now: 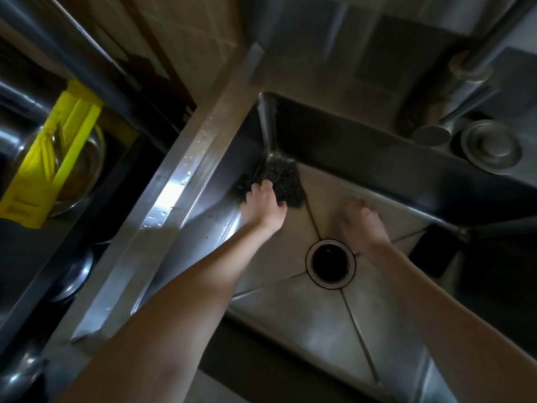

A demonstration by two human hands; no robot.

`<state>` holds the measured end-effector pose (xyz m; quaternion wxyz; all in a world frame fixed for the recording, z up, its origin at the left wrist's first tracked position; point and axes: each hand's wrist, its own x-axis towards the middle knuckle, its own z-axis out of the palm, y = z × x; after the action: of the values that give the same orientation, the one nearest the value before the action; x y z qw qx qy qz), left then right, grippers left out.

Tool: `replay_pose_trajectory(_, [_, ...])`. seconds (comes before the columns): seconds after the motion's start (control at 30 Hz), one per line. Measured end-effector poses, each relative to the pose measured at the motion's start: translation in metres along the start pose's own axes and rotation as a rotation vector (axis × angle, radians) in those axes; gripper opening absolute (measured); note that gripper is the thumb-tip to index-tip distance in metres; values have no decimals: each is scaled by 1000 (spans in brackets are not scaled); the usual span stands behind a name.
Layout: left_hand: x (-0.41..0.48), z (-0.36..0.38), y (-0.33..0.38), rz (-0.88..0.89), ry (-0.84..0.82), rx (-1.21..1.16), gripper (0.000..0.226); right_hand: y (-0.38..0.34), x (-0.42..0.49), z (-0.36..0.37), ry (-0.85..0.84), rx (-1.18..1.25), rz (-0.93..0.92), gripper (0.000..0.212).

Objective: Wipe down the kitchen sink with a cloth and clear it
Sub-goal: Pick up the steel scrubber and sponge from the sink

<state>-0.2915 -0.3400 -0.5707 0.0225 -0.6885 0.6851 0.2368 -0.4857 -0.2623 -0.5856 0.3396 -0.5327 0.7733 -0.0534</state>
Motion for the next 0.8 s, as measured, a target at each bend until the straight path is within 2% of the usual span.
replay_pose_trajectory(0.1, [12, 11, 5, -15, 17, 22, 61, 2, 13, 2, 26, 28, -1, 35])
replay_pose_trajectory(0.3, [38, 26, 18, -96, 70, 4, 83, 2, 31, 6, 84, 72, -38, 42])
replay_pose_trajectory(0.63, [55, 47, 37, -198, -23, 37, 90, 30, 13, 4, 184, 92, -30, 38])
replay_pose_trajectory(0.8, [47, 56, 49, -93, -46, 119, 81, 52, -5, 3, 210, 39, -7, 39])
